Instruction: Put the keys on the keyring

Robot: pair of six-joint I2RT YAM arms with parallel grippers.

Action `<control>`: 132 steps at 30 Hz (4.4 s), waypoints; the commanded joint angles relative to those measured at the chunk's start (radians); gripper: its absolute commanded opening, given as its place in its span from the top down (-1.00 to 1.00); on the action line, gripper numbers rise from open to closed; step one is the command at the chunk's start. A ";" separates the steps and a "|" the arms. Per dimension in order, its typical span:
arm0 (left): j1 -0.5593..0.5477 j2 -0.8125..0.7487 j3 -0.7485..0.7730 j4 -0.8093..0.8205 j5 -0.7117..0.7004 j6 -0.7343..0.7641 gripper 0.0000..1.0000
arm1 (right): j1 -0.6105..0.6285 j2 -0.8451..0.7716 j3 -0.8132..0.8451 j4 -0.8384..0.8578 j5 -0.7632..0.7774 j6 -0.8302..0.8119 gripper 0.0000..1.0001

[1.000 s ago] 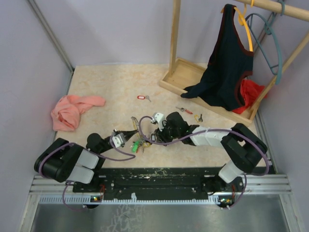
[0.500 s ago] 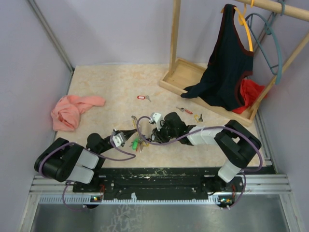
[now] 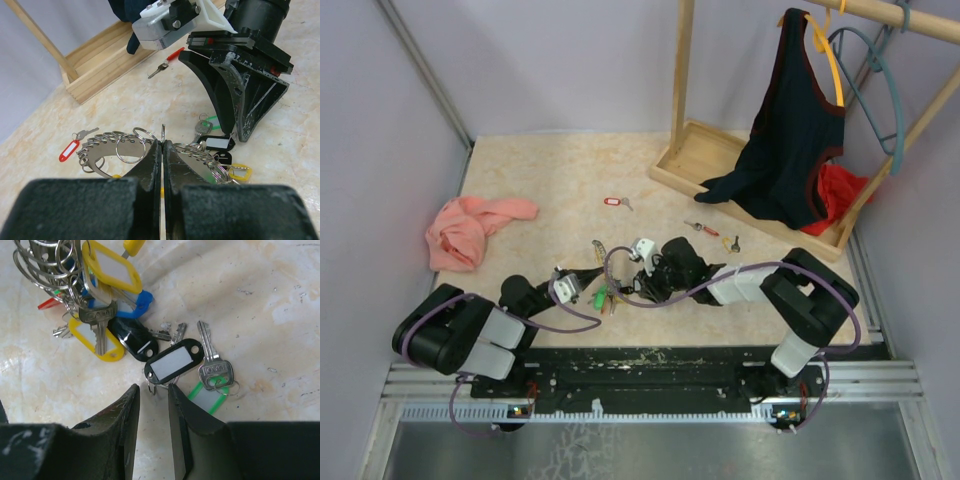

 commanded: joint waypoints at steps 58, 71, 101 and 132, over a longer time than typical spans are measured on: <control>0.007 -0.110 0.048 0.024 0.151 -0.082 0.99 | 0.048 -0.184 0.460 -1.180 0.363 0.141 1.00; 0.008 -0.117 0.047 0.007 0.136 -0.079 0.99 | 0.030 0.118 0.565 -1.105 0.500 0.064 1.00; 0.007 -0.119 0.047 -0.003 0.116 -0.076 0.99 | -0.074 -0.180 0.192 -0.565 0.185 0.091 0.39; 0.008 -0.102 0.053 0.003 0.126 -0.084 0.99 | -0.112 -0.153 0.126 -0.468 0.211 0.183 0.56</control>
